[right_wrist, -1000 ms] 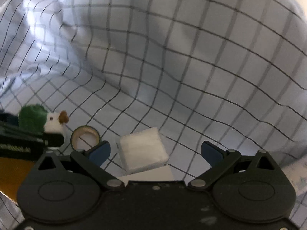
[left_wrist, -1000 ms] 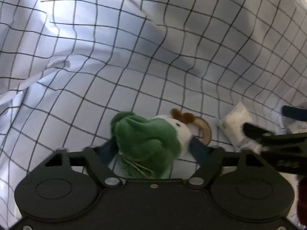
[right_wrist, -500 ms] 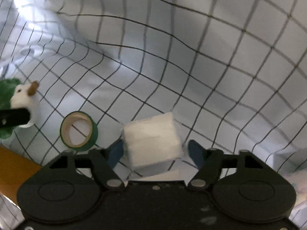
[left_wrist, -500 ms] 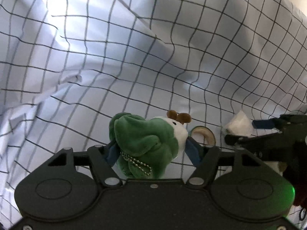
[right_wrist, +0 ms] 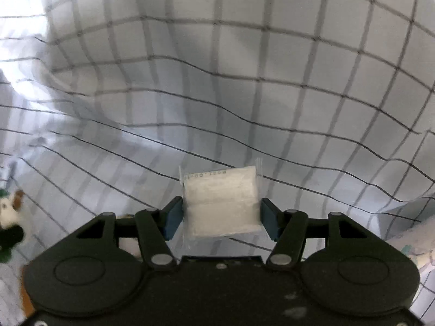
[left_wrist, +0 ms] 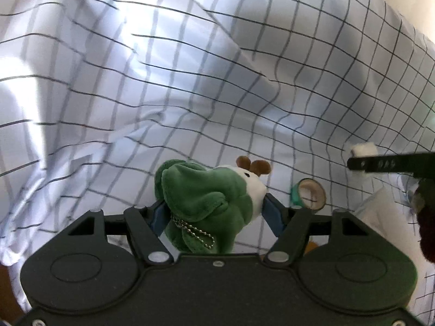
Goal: Organize soft objects
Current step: 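Lift the green plush and gauze packet with both tools and carry them over the basket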
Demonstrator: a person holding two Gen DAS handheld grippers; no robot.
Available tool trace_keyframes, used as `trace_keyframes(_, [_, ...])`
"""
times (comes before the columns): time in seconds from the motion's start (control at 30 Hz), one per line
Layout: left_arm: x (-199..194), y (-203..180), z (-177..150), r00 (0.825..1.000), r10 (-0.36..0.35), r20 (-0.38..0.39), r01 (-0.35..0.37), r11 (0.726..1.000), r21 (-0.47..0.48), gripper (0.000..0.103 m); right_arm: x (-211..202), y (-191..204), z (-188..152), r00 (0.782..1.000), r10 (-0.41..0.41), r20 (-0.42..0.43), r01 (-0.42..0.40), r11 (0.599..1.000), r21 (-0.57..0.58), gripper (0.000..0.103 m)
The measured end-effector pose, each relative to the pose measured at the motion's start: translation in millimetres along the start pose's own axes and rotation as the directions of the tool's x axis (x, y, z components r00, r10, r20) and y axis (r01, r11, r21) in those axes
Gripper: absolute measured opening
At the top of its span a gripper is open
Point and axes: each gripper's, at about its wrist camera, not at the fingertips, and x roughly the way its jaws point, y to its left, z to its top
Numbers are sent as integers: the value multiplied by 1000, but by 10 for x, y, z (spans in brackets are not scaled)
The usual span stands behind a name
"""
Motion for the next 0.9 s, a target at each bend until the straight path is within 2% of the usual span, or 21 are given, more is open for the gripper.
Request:
trace_keyframes(0.2, [-206,259,-163,998,54,29,-53,998,-30,65,-226,594,-17,995,99,32,-97,994,-57,60])
trace_keyframes(0.5, [-465,638,-503,988,150,43,-146,986,-85,65,-444,1597,-239,970,240,37,-230,956,-184,60])
trace_keyframes(0.73, [-713,843,-826,980,194,46,-186,973,-139,65,-699,2039,-638,950,312,18,-298,922,-249,60])
trace_keyframes(0.9, [-932,886,-1097,978,205,36,-196,965,-174,65,-972,2107,-1034,935,355,-4,-343,901,-267,60])
